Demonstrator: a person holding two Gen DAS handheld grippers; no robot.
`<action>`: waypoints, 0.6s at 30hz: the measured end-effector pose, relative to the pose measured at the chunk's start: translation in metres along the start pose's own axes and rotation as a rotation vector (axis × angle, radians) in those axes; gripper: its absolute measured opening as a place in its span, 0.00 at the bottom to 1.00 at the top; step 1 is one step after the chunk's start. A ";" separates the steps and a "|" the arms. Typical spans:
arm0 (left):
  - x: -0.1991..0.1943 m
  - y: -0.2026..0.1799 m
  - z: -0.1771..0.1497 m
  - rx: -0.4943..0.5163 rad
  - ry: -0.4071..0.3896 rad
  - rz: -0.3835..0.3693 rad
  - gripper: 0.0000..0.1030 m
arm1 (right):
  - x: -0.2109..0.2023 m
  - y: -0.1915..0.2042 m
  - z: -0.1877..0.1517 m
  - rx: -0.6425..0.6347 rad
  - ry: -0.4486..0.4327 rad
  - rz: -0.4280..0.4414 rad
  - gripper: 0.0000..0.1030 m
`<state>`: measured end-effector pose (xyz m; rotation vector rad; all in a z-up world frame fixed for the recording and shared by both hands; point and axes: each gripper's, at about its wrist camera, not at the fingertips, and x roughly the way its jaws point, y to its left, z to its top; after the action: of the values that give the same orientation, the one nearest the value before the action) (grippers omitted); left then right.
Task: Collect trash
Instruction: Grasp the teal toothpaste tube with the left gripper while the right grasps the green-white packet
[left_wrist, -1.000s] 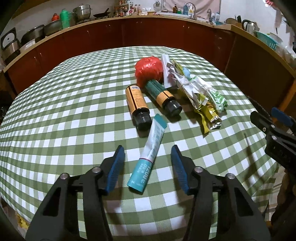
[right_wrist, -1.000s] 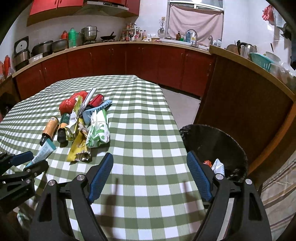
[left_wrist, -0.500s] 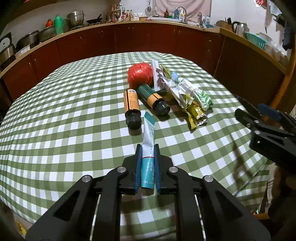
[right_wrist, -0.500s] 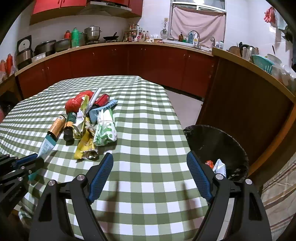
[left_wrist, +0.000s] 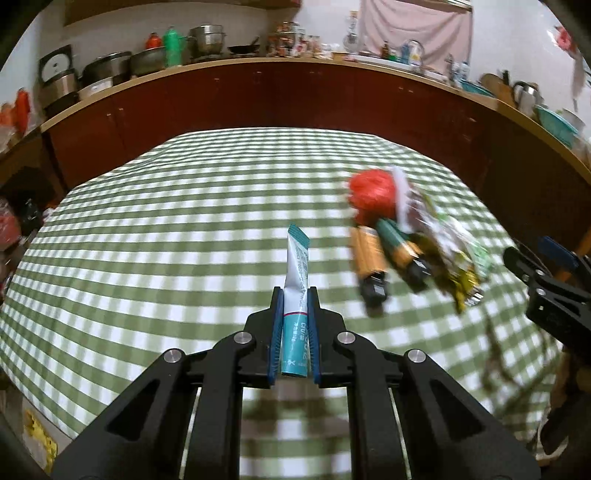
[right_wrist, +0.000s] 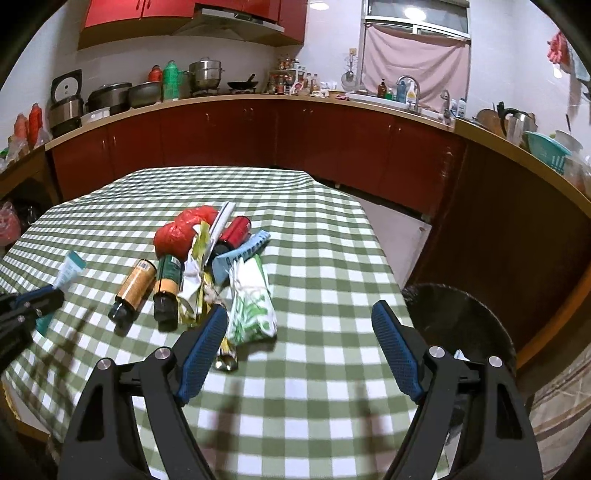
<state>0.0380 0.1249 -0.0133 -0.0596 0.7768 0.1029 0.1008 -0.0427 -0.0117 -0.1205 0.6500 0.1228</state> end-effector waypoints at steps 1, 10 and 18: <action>0.002 0.007 0.002 -0.008 -0.001 0.016 0.12 | 0.003 0.001 0.001 -0.005 0.004 0.001 0.72; 0.017 0.048 0.016 -0.063 -0.002 0.093 0.12 | 0.039 0.018 0.010 -0.045 0.068 0.025 0.64; 0.031 0.056 0.019 -0.077 0.014 0.102 0.12 | 0.055 0.021 0.011 -0.056 0.126 0.048 0.48</action>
<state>0.0671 0.1845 -0.0227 -0.0934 0.7902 0.2295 0.1471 -0.0158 -0.0380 -0.1681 0.7755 0.1809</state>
